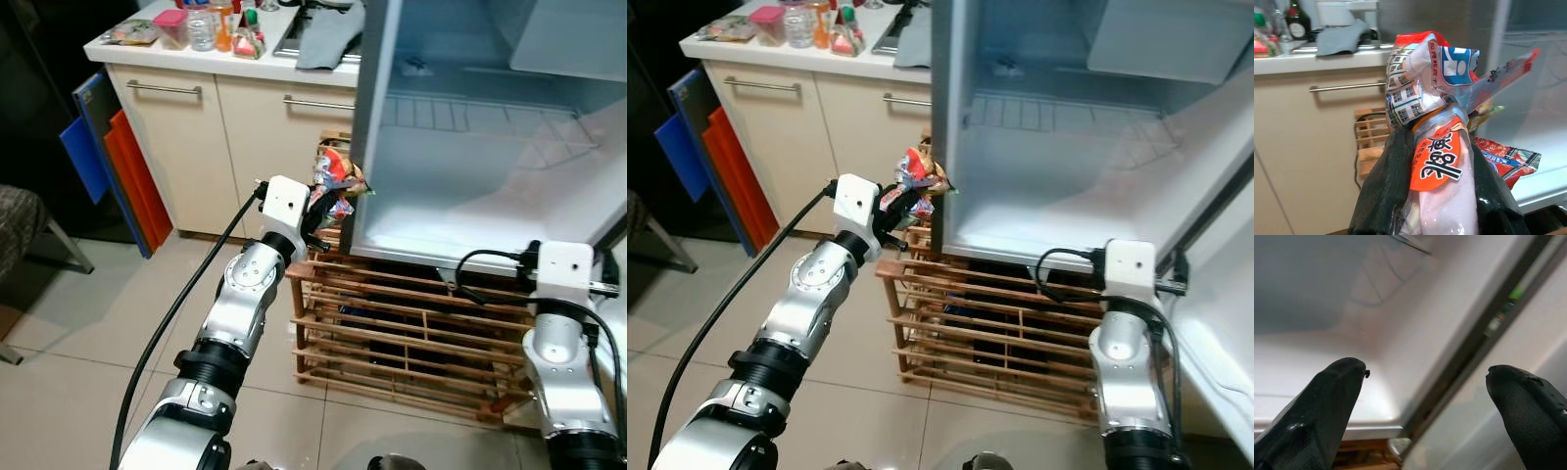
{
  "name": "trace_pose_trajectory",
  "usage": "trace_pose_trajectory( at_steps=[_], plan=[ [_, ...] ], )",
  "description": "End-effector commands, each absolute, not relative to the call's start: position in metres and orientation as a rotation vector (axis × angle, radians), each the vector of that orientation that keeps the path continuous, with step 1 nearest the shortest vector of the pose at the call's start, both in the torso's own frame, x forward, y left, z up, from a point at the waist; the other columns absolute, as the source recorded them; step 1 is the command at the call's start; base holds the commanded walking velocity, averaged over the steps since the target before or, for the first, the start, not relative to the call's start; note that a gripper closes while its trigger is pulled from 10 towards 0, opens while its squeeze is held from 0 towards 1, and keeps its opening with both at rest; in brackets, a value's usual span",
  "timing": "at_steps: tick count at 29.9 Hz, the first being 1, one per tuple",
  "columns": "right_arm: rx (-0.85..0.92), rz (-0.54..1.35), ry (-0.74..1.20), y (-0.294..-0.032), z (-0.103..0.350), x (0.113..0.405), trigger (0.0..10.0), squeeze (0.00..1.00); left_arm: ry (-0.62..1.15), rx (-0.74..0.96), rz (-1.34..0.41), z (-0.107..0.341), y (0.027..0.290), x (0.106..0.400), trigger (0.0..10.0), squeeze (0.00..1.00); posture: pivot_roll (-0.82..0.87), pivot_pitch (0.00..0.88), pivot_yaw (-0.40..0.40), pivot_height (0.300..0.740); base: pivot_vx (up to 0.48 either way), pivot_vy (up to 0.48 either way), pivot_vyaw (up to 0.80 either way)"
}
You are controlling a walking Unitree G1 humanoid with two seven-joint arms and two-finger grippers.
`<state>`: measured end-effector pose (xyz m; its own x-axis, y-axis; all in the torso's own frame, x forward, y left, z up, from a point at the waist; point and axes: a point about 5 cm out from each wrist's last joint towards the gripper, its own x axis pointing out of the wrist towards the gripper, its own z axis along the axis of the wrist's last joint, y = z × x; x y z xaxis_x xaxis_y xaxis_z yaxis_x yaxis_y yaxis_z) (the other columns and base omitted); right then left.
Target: Restocking fridge
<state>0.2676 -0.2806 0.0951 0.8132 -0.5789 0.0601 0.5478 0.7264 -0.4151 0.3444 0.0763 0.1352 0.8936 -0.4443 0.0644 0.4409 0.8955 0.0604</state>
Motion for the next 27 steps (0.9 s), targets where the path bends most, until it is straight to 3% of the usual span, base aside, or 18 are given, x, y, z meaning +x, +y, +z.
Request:
trace_pose_trajectory(
  at_steps=[1, 4, 10, 18, 27],
  plan=[
    [-0.424, -0.741, 0.141, -0.306, 0.089, 0.253, 10.0, 0.00, -0.100, 0.041, -0.460, 0.142, 0.075, 0.347, 10.0, 0.00, -0.11, 0.000, 0.035, 0.740, 0.000, 0.000, 0.00],
    [-0.433, -0.720, 0.106, -0.302, 0.094, 0.255, 10.0, 0.00, -0.098, 0.041, -0.464, 0.141, 0.075, 0.346, 10.0, 0.00, -0.12, 0.000, 0.038, 0.740, 0.000, 0.000, 0.00],
    [-0.310, -0.384, -0.065, -0.235, 0.108, 0.273, 10.0, 0.00, -0.103, 0.060, -0.466, 0.143, 0.073, 0.347, 10.0, 0.00, -0.12, 0.000, 0.040, 0.740, 0.000, 0.000, 0.00],
    [-0.226, -0.282, -0.040, -0.218, 0.100, 0.274, 10.0, 0.00, -0.120, 0.053, -0.484, 0.145, 0.072, 0.346, 10.0, 0.00, -0.11, 0.000, 0.037, 0.740, 0.000, 0.000, 0.00],
    [-0.199, -0.229, -0.032, -0.213, 0.099, 0.279, 10.0, 0.00, -0.130, 0.036, -0.513, 0.148, 0.068, 0.345, 10.0, 0.00, -0.11, 0.000, 0.035, 0.740, 0.350, -0.325, -0.21]
  ],
)
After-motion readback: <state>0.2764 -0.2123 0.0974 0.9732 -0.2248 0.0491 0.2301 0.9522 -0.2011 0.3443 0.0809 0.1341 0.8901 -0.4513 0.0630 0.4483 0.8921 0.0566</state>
